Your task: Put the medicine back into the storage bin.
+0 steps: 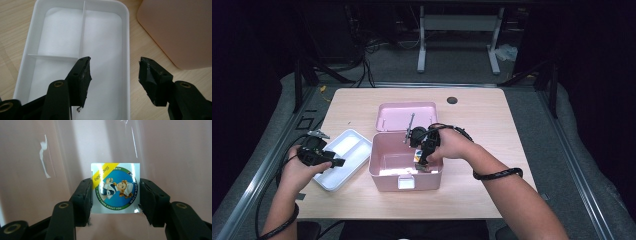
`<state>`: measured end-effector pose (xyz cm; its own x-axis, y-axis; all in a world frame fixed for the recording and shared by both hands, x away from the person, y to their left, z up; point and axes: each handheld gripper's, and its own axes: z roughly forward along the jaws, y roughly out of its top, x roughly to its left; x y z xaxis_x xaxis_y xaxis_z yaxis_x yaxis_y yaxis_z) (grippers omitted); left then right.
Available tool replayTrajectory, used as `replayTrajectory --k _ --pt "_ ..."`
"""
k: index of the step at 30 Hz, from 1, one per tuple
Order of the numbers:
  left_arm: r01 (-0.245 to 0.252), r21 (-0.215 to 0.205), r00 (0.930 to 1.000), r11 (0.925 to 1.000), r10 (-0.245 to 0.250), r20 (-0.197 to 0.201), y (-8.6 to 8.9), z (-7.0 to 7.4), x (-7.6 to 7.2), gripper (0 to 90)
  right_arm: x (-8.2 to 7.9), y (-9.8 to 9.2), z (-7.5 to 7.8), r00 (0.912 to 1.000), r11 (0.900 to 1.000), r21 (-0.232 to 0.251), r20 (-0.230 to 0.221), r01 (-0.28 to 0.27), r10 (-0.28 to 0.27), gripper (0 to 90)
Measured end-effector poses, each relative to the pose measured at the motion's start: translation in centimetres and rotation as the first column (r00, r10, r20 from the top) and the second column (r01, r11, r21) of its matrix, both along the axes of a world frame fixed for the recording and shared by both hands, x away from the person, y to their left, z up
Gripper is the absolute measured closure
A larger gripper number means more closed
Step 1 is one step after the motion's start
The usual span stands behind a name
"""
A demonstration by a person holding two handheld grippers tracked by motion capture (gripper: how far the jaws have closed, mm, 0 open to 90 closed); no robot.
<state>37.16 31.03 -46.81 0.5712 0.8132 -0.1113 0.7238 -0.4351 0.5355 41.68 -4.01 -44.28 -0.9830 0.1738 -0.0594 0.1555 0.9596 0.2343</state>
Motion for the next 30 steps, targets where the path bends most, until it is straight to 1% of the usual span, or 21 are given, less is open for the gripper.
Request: replayTrajectory --k 1,2,3,4,7,9,13,18,20,23,26,30 --pt "0.000 0.000 1.0000 1.0000 0.000 0.001 0.0 0.0 0.0 43.0 0.0 0.0 -0.1 0.9999 1.000 -0.010 -0.009 0.006 -0.006 45.5" --pt "0.000 0.000 1.0000 1.0000 0.000 0.001 0.0 0.0 0.0 43.1 0.0 0.0 -0.2 1.0000 1.000 -0.021 -0.008 0.006 -0.006 44.0" --pt "0.001 0.000 1.0000 1.0000 -0.001 0.001 0.0 0.0 0.0 43.0 0.1 0.0 -0.4 0.9999 0.999 -0.033 0.007 0.010 -0.010 41.2" --pt "0.000 0.000 1.0000 1.0000 0.000 0.000 0.0 0.0 0.0 43.0 0.1 0.0 -0.4 0.9998 0.999 -0.043 0.011 0.018 -0.018 40.5" --pt "0.000 0.001 1.0000 1.0000 0.000 -0.002 0.0 -0.1 0.0 43.1 0.2 -0.4 -0.1 0.9994 0.999 -0.023 0.006 0.033 -0.033 41.2" --pt "-0.002 -0.001 1.0000 1.0000 0.002 -0.004 -0.1 -0.1 0.0 43.1 0.1 -0.6 0.3 0.9992 0.999 -0.004 0.004 0.040 -0.040 41.6" --pt "-0.002 0.001 1.0000 1.0000 0.002 -0.005 -0.1 -0.2 0.0 43.1 -0.1 -1.0 1.5 0.9989 0.999 0.018 0.010 0.045 -0.045 42.3" --pt "-0.005 0.000 1.0000 1.0000 0.005 -0.003 -0.1 -0.2 0.0 43.1 -0.7 -1.5 3.2 0.9989 0.999 0.025 0.025 0.039 -0.040 42.8" --pt "-0.002 0.001 1.0000 1.0000 0.002 -0.003 -0.1 -0.2 0.0 43.1 -0.9 -1.9 3.9 0.9985 0.999 0.022 0.036 0.041 -0.042 42.9" --pt "-0.005 -0.001 1.0000 1.0000 0.005 -0.005 -0.1 -0.2 0.0 43.1 -1.1 -2.6 4.8 0.9977 0.998 0.026 0.039 0.054 -0.055 43.0" --pt "-0.005 -0.001 1.0000 1.0000 0.004 -0.005 -0.1 -0.2 0.0 43.1 -1.2 -3.4 5.4 0.9970 0.998 0.012 0.044 0.064 -0.065 43.1" --pt "-0.007 0.001 0.9999 1.0000 0.007 -0.008 0.0 -0.2 -0.1 43.1 -1.1 -4.7 6.0 0.9954 0.996 0.007 0.040 0.087 -0.087 43.5"
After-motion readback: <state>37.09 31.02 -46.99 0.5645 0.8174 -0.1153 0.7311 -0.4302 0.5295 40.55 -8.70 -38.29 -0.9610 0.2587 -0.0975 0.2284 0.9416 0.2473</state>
